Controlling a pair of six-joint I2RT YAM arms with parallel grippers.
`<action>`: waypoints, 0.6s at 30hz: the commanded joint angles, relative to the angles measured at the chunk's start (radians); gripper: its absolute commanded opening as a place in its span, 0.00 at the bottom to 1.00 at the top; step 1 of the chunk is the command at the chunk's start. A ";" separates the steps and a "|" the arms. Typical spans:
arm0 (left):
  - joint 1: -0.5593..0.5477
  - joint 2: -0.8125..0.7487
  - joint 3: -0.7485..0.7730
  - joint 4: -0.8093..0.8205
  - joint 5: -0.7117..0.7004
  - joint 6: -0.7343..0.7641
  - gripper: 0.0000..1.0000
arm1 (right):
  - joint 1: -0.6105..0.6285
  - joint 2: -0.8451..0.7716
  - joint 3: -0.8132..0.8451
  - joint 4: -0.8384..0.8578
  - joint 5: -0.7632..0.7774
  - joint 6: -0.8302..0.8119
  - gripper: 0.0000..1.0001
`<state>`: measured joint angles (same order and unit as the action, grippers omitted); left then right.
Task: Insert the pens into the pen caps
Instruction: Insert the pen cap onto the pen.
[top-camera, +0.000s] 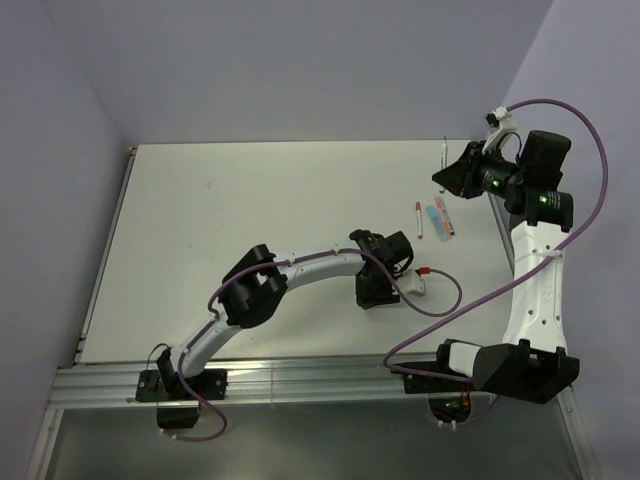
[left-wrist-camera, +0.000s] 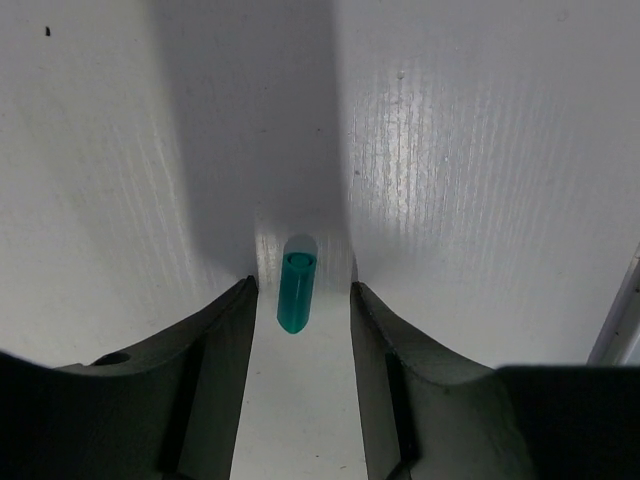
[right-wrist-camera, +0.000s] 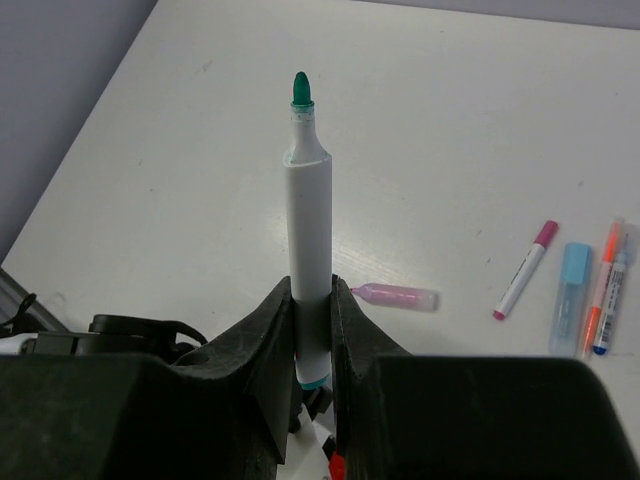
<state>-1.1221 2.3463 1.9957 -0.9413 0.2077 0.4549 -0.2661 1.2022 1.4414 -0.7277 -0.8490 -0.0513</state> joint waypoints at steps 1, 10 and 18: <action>-0.025 0.011 0.015 -0.011 -0.027 -0.001 0.49 | 0.007 0.000 0.002 -0.001 0.011 -0.021 0.00; -0.039 0.067 0.019 -0.056 -0.057 -0.024 0.21 | 0.008 0.003 0.011 -0.001 0.011 -0.016 0.00; -0.035 -0.070 -0.063 -0.002 0.007 -0.096 0.00 | 0.016 0.034 0.037 0.007 -0.036 -0.025 0.00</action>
<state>-1.1439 2.3379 1.9736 -0.9199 0.1421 0.4206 -0.2611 1.2137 1.4399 -0.7296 -0.8577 -0.0650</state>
